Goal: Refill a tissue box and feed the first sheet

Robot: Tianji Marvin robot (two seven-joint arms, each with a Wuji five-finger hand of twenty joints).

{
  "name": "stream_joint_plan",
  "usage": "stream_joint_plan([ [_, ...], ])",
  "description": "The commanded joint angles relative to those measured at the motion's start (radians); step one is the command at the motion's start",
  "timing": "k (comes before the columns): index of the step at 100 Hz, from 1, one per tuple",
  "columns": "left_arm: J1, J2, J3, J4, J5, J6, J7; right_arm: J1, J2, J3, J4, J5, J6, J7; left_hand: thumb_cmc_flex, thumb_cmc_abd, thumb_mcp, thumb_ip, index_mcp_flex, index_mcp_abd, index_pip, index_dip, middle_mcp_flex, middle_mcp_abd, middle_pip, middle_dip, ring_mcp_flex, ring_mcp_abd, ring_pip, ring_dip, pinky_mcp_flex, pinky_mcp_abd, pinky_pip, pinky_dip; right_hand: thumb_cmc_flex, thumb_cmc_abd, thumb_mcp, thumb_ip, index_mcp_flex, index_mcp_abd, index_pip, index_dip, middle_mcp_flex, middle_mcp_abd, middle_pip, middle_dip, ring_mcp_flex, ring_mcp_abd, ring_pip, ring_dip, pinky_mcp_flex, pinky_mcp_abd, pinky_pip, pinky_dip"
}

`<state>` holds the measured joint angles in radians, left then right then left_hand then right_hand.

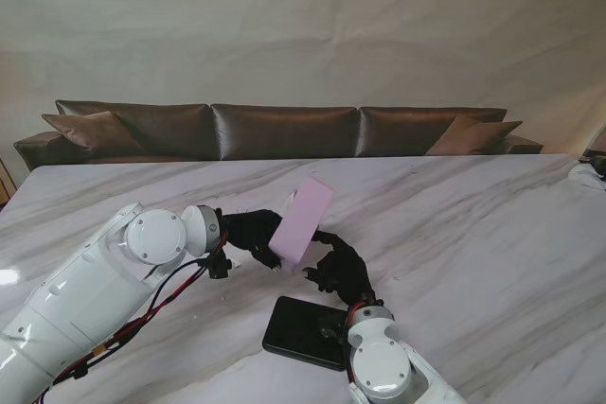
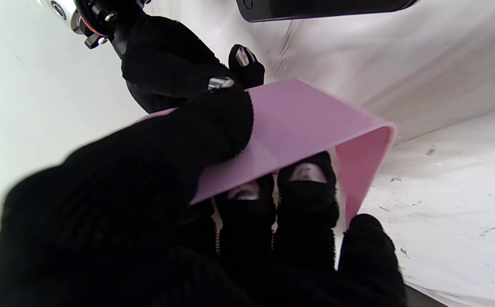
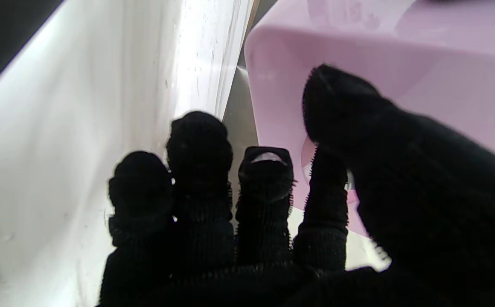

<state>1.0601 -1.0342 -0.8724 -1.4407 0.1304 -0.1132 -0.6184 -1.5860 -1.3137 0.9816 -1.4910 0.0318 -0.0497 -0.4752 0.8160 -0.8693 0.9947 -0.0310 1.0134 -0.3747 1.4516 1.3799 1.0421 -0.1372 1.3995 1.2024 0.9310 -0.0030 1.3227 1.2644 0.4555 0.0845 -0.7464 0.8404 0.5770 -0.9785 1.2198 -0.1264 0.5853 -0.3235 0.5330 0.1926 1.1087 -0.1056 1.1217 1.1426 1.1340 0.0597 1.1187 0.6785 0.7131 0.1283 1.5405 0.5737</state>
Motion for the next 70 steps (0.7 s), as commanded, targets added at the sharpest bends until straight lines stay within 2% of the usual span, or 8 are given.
stream_joint_plan([
  [1,0.001,0.001,-0.001,-0.009,0.000,0.003,-0.016,-0.002,-0.002,0.000,-0.003,0.006,0.001,0.012,0.054,0.095,0.116,0.073,0.003,-0.054,-0.002,0.022,0.032,-0.029,-0.059,-0.053,0.034,-0.002,0.007,-0.004,0.007,-0.043,2.282,0.024,0.015,-0.022,0.011,-0.023,-0.014,-0.027,0.002,-0.003,-0.008,-0.051,0.015,0.024,-0.008,-0.037,0.047,0.020,-0.002,-0.055,0.029,0.020],
  [15,0.000,0.001,-0.001,-0.012,0.001,0.004,-0.015,-0.003,-0.006,0.003,-0.006,0.006,0.021,0.000,0.054,0.096,0.116,0.073,0.003,-0.054,-0.002,0.022,0.032,-0.029,-0.060,-0.053,0.033,-0.002,0.006,-0.004,0.007,-0.043,2.282,0.024,-0.002,-0.012,0.002,-0.024,0.058,0.046,0.054,0.018,-0.004,-0.053,0.009,0.015,0.000,-0.035,0.046,0.020,0.006,-0.053,0.032,0.022],
  [34,-0.002,0.002,-0.002,-0.014,0.002,0.008,-0.021,-0.010,-0.009,0.014,-0.014,0.001,0.054,-0.019,0.055,0.095,0.116,0.073,0.002,-0.054,-0.003,0.022,0.032,-0.029,-0.060,-0.053,0.033,-0.002,0.006,-0.004,0.007,-0.043,2.282,0.024,-0.009,-0.018,-0.003,-0.024,0.099,0.075,0.088,0.033,0.004,-0.049,0.006,0.002,0.011,-0.029,0.045,0.017,0.018,-0.049,0.037,0.022],
  [42,-0.003,0.002,0.000,-0.016,0.000,0.010,-0.022,-0.010,-0.010,0.018,-0.014,0.001,0.062,-0.022,0.054,0.095,0.115,0.073,0.002,-0.054,-0.003,0.023,0.032,-0.029,-0.060,-0.053,0.033,-0.002,0.006,-0.004,0.007,-0.043,2.282,0.024,-0.006,-0.022,-0.004,-0.025,0.045,0.067,0.062,0.024,-0.001,-0.050,0.004,0.000,0.008,-0.032,0.044,0.016,0.016,-0.051,0.036,0.021],
  [55,-0.006,0.001,0.006,-0.014,-0.004,0.010,-0.024,-0.005,-0.007,0.022,-0.017,0.009,0.062,-0.008,0.054,0.095,0.115,0.073,0.002,-0.054,-0.003,0.023,0.032,-0.029,-0.060,-0.053,0.033,-0.002,0.005,-0.004,0.007,-0.043,2.282,0.024,0.015,-0.042,-0.003,-0.031,-0.107,0.044,-0.008,-0.001,-0.012,-0.059,0.008,0.002,0.005,-0.039,0.045,0.017,0.015,-0.056,0.034,0.020],
  [70,-0.011,0.001,0.013,-0.010,-0.009,0.012,-0.026,0.004,-0.004,0.016,-0.014,0.010,0.040,0.006,0.055,0.095,0.114,0.073,0.002,-0.054,-0.003,0.023,0.031,-0.030,-0.060,-0.053,0.032,-0.002,0.005,-0.004,0.006,-0.044,2.281,0.024,0.032,-0.055,0.002,-0.036,-0.155,0.017,-0.020,-0.006,-0.019,-0.066,0.014,0.003,0.002,-0.046,0.047,0.018,0.013,-0.062,0.034,0.019],
])
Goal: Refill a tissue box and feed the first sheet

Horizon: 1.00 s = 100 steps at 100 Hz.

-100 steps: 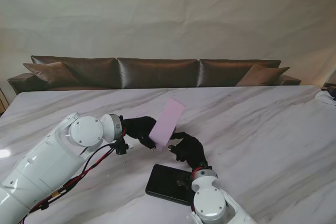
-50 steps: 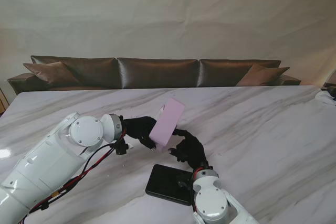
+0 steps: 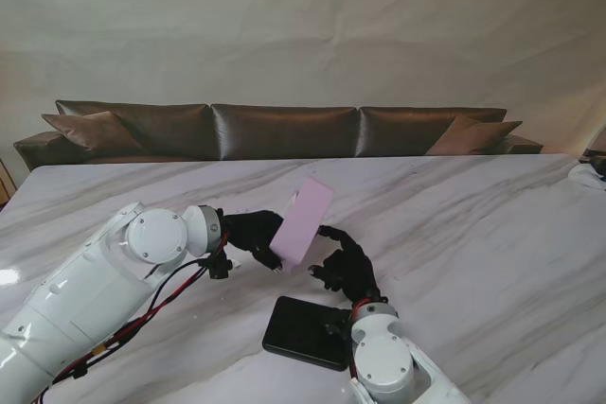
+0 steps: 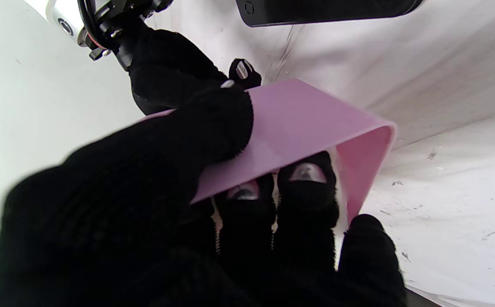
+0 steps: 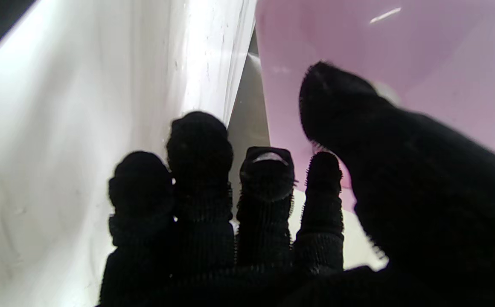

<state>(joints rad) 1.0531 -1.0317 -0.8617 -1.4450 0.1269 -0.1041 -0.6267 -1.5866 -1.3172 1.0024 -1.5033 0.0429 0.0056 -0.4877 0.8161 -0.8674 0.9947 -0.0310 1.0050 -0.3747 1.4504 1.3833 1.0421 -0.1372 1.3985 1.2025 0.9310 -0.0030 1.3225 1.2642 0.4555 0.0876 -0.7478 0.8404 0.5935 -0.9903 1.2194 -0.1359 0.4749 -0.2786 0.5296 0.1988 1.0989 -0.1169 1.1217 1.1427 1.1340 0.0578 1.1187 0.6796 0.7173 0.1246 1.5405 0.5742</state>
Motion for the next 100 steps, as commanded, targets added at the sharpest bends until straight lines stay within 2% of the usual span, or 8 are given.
stream_joint_plan([
  [1,-0.004,-0.002,0.002,-0.005,-0.005,0.003,-0.018,0.005,0.000,-0.006,-0.001,-0.001,-0.017,0.019,0.054,0.094,0.114,0.073,0.010,-0.054,-0.002,0.020,0.031,-0.030,-0.060,-0.053,0.032,-0.002,0.005,-0.004,0.006,-0.047,2.282,0.024,0.015,-0.042,0.002,-0.027,-0.045,-0.030,-0.017,-0.012,-0.009,-0.055,0.014,0.003,0.002,-0.044,0.047,0.017,0.009,-0.059,0.034,0.019],
  [32,-0.013,-0.004,0.013,0.004,-0.010,0.005,-0.017,0.005,0.000,-0.031,0.006,0.020,-0.080,0.034,0.055,0.093,0.114,0.073,0.010,-0.054,-0.002,0.020,0.031,-0.030,-0.060,-0.052,0.032,-0.002,0.005,-0.004,0.006,-0.047,2.282,0.024,0.024,-0.043,0.004,-0.031,0.030,-0.067,0.021,-0.002,-0.010,-0.054,0.016,0.002,-0.001,-0.045,0.048,0.019,0.007,-0.060,0.032,0.018],
  [58,-0.013,-0.003,0.011,0.006,-0.008,0.005,-0.018,-0.001,-0.003,-0.032,0.012,0.032,-0.084,0.030,0.055,0.094,0.114,0.073,0.007,-0.055,-0.003,0.020,0.031,-0.030,-0.060,-0.052,0.032,-0.002,0.005,-0.003,0.006,-0.047,2.282,0.024,0.004,-0.037,-0.005,-0.042,0.289,-0.039,0.158,0.052,-0.004,-0.056,0.016,0.000,0.004,-0.049,0.045,0.017,0.012,-0.058,0.031,0.018],
  [77,-0.016,-0.004,0.016,0.012,-0.009,0.004,-0.017,0.002,-0.011,-0.039,0.018,0.044,-0.101,0.010,0.055,0.093,0.114,0.074,0.007,-0.055,-0.004,0.021,0.031,-0.030,-0.060,-0.052,0.031,-0.002,0.005,-0.004,0.006,-0.047,2.282,0.024,-0.092,0.044,-0.048,0.006,0.367,-0.046,0.191,0.115,0.008,-0.050,0.018,-0.014,0.012,-0.044,0.048,0.017,0.017,-0.055,0.034,0.018],
  [80,-0.016,-0.004,0.016,0.012,-0.009,0.004,-0.017,0.004,-0.012,-0.041,0.019,0.045,-0.104,0.008,0.055,0.093,0.114,0.074,0.007,-0.055,-0.004,0.021,0.031,-0.030,-0.060,-0.052,0.031,-0.002,0.005,-0.004,0.006,-0.047,2.282,0.024,-0.097,0.043,-0.060,-0.006,0.375,-0.049,0.192,0.112,0.011,-0.050,0.019,-0.019,0.013,-0.043,0.049,0.017,0.018,-0.054,0.035,0.018],
  [85,-0.016,-0.004,0.017,0.013,-0.010,0.004,-0.017,0.006,-0.015,-0.043,0.022,0.047,-0.109,0.000,0.055,0.094,0.114,0.074,0.007,-0.055,-0.004,0.021,0.031,-0.030,-0.060,-0.052,0.031,-0.002,0.004,-0.004,0.006,-0.047,2.282,0.024,-0.095,0.030,-0.071,-0.071,0.383,-0.059,0.251,0.056,0.018,-0.048,0.026,-0.029,0.018,-0.042,0.053,0.015,0.021,-0.052,0.040,0.018],
  [90,-0.015,-0.005,0.017,0.013,-0.010,0.003,-0.017,0.009,-0.020,-0.045,0.026,0.049,-0.111,-0.012,0.056,0.093,0.114,0.074,0.007,-0.055,-0.004,0.021,0.031,-0.030,-0.060,-0.052,0.031,-0.002,0.004,-0.004,0.006,-0.047,2.282,0.024,-0.090,0.020,-0.085,-0.109,0.386,-0.069,0.317,0.034,0.028,-0.048,0.029,-0.031,0.027,-0.040,0.057,0.014,0.027,-0.054,0.045,0.018],
  [100,-0.013,-0.004,0.014,0.011,-0.010,0.004,-0.017,0.014,-0.025,-0.048,0.030,0.052,-0.113,-0.027,0.055,0.094,0.113,0.074,0.007,-0.055,-0.004,0.021,0.031,-0.030,-0.060,-0.052,0.031,-0.002,0.004,-0.004,0.006,-0.047,2.282,0.024,-0.087,0.004,-0.105,-0.141,0.392,-0.089,0.417,0.045,0.043,-0.047,0.033,-0.031,0.038,-0.039,0.062,0.013,0.037,-0.050,0.054,0.017],
])
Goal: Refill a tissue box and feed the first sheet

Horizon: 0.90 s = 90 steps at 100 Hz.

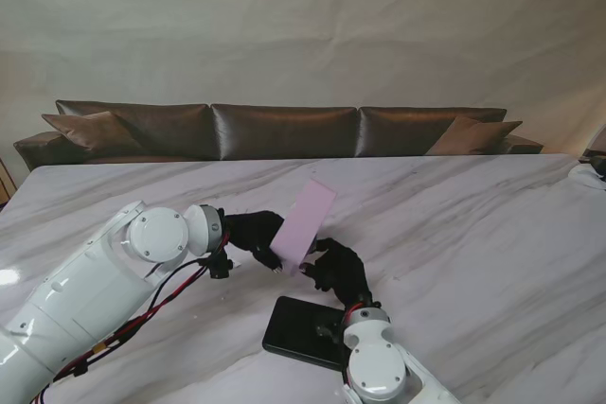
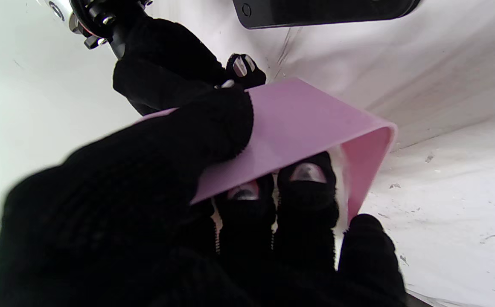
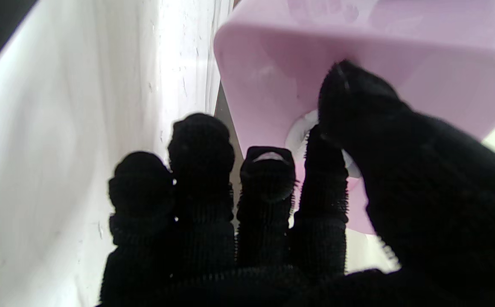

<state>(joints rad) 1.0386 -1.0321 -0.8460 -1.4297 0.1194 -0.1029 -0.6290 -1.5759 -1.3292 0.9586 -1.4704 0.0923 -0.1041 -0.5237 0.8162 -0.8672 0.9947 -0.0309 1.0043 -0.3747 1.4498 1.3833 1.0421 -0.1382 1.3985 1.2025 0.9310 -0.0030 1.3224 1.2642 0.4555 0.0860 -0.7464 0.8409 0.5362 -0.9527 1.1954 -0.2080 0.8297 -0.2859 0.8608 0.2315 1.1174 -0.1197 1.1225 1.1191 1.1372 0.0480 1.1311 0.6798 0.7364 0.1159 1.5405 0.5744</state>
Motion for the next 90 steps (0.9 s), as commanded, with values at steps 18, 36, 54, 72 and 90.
stream_joint_plan([
  [18,0.005,-0.003,-0.005,-0.008,0.000,0.005,-0.016,0.013,-0.023,-0.012,0.008,0.016,-0.011,-0.011,0.056,0.094,0.113,0.074,0.008,-0.055,-0.003,0.022,0.031,-0.029,-0.060,-0.052,0.031,-0.002,0.004,-0.003,0.006,-0.045,2.280,0.024,-0.056,0.037,-0.108,-0.065,0.078,-0.101,0.173,0.003,0.046,-0.033,0.035,-0.009,0.047,-0.018,0.057,0.012,0.023,-0.036,0.064,0.016],
  [36,0.009,-0.001,-0.009,-0.013,0.003,0.007,-0.019,0.020,-0.032,-0.018,0.018,0.025,-0.018,-0.031,0.055,0.096,0.113,0.074,0.008,-0.055,-0.003,0.022,0.031,-0.029,-0.060,-0.052,0.031,-0.002,0.004,-0.003,0.006,-0.045,2.280,0.024,-0.067,0.118,-0.113,-0.022,0.123,-0.101,0.199,0.023,0.066,-0.019,0.036,-0.011,0.058,-0.006,0.064,0.010,0.027,-0.028,0.076,0.016],
  [54,0.012,-0.001,-0.011,-0.015,0.004,0.010,-0.019,0.021,-0.029,-0.019,0.020,0.015,-0.024,-0.026,0.054,0.095,0.112,0.074,0.008,-0.055,-0.003,0.022,0.031,-0.029,-0.060,-0.052,0.031,-0.002,0.004,-0.003,0.006,-0.045,2.280,0.024,-0.102,0.178,-0.011,0.075,0.086,-0.119,0.182,0.260,0.061,-0.015,0.033,-0.009,0.048,-0.003,0.065,0.009,0.015,-0.035,0.077,0.013],
  [72,0.013,-0.001,-0.013,-0.014,0.004,0.010,-0.017,0.016,-0.025,-0.015,0.018,0.011,-0.023,-0.015,0.054,0.096,0.112,0.074,0.008,-0.055,-0.004,0.022,0.030,-0.030,-0.061,-0.052,0.031,-0.002,0.004,-0.003,0.004,-0.046,2.279,0.024,-0.119,0.147,0.095,0.144,0.096,-0.128,0.174,0.393,0.069,-0.013,0.040,0.013,0.043,-0.001,0.068,0.011,0.009,-0.035,0.078,0.016],
  [90,0.015,-0.001,-0.014,-0.018,0.005,0.014,-0.017,0.004,-0.023,-0.006,0.008,-0.005,-0.006,-0.026,0.054,0.095,0.112,0.075,0.008,-0.055,-0.004,0.022,0.030,-0.030,-0.061,-0.052,0.031,-0.002,0.004,-0.003,0.004,-0.046,2.279,0.024,-0.136,0.075,0.222,0.215,0.145,-0.111,0.193,0.471,0.088,0.015,0.092,0.056,0.048,-0.007,0.078,0.011,0.011,-0.034,0.083,0.019],
])
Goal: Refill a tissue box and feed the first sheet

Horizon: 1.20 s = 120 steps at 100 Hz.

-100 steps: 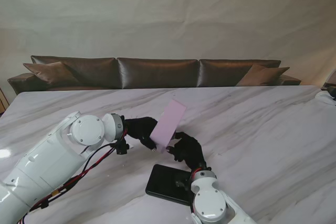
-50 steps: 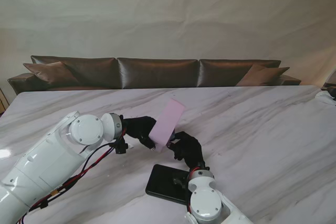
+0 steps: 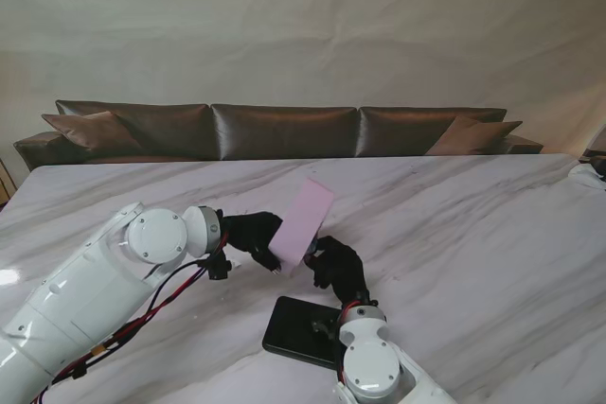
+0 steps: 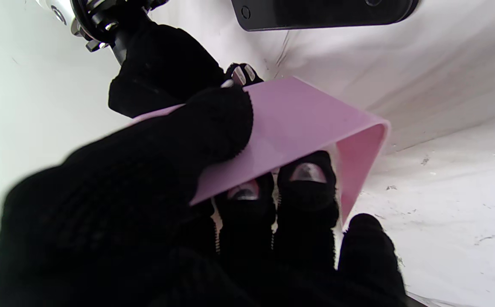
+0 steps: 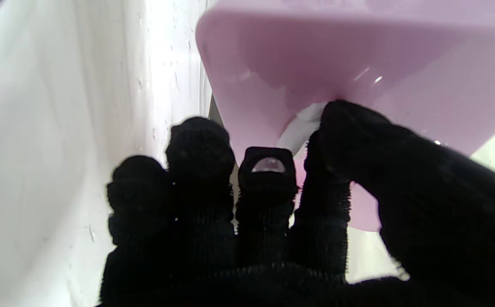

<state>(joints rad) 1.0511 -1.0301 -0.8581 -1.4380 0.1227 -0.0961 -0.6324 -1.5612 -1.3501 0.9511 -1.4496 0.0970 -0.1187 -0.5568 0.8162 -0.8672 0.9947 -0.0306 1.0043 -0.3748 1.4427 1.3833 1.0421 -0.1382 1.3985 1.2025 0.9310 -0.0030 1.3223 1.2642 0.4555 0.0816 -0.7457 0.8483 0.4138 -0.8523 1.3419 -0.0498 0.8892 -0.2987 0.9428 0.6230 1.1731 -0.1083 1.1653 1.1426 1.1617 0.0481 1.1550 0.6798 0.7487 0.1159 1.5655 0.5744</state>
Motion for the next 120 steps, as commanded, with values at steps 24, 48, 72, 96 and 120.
stream_joint_plan([
  [24,0.003,-0.004,-0.004,-0.014,0.003,0.013,-0.011,-0.029,0.003,0.017,-0.032,-0.036,0.044,-0.001,0.054,0.094,0.112,0.074,0.008,-0.055,0.004,0.022,0.030,-0.030,-0.061,-0.051,0.031,-0.002,0.004,-0.003,0.004,-0.042,2.279,0.016,-0.021,-0.067,0.129,0.163,0.129,-0.092,0.120,0.145,0.044,0.031,0.108,0.049,0.030,-0.023,0.077,0.015,0.005,-0.037,0.064,0.022],
  [48,0.004,-0.004,-0.003,-0.017,0.002,0.017,-0.010,-0.050,0.010,0.041,-0.056,-0.055,0.083,-0.004,0.054,0.095,0.111,0.074,0.008,-0.055,0.004,0.022,0.028,-0.031,-0.063,-0.051,0.031,-0.002,0.004,-0.003,0.005,-0.041,2.278,0.016,-0.021,-0.072,0.128,0.195,0.135,-0.089,0.119,0.164,0.043,0.037,0.128,0.055,0.031,-0.031,0.088,0.019,0.006,-0.039,0.068,0.024],
  [72,0.002,-0.005,-0.002,-0.016,0.002,0.019,-0.009,-0.064,0.016,0.060,-0.071,-0.068,0.105,-0.003,0.053,0.094,0.110,0.075,0.008,-0.055,0.004,0.022,0.028,-0.031,-0.063,-0.050,0.031,-0.002,0.003,-0.003,0.005,-0.041,2.278,0.016,-0.020,-0.073,0.125,0.207,0.136,-0.090,0.118,0.177,0.040,0.041,0.135,0.056,0.029,-0.035,0.093,0.020,0.006,-0.041,0.069,0.025],
  [96,0.008,-0.002,-0.011,-0.024,0.005,0.023,-0.015,-0.082,0.024,0.090,-0.093,-0.095,0.149,0.001,0.053,0.095,0.110,0.075,0.008,-0.055,0.004,0.022,0.028,-0.031,-0.063,-0.050,0.031,-0.002,0.003,-0.003,0.005,-0.041,2.278,0.016,-0.019,-0.071,0.119,0.211,0.136,-0.091,0.114,0.183,0.040,0.040,0.136,0.055,0.029,-0.036,0.094,0.019,0.006,-0.041,0.069,0.025],
  [120,0.008,-0.002,-0.010,-0.023,0.005,0.022,-0.015,-0.093,0.031,0.114,-0.111,-0.116,0.186,0.009,0.054,0.094,0.110,0.075,0.008,-0.055,0.004,0.022,0.028,-0.031,-0.063,-0.050,0.031,-0.002,0.003,-0.003,0.005,-0.041,2.279,0.016,-0.020,-0.067,0.111,0.212,0.133,-0.092,0.109,0.186,0.039,0.038,0.134,0.054,0.028,-0.037,0.094,0.019,0.006,-0.042,0.068,0.026],
])
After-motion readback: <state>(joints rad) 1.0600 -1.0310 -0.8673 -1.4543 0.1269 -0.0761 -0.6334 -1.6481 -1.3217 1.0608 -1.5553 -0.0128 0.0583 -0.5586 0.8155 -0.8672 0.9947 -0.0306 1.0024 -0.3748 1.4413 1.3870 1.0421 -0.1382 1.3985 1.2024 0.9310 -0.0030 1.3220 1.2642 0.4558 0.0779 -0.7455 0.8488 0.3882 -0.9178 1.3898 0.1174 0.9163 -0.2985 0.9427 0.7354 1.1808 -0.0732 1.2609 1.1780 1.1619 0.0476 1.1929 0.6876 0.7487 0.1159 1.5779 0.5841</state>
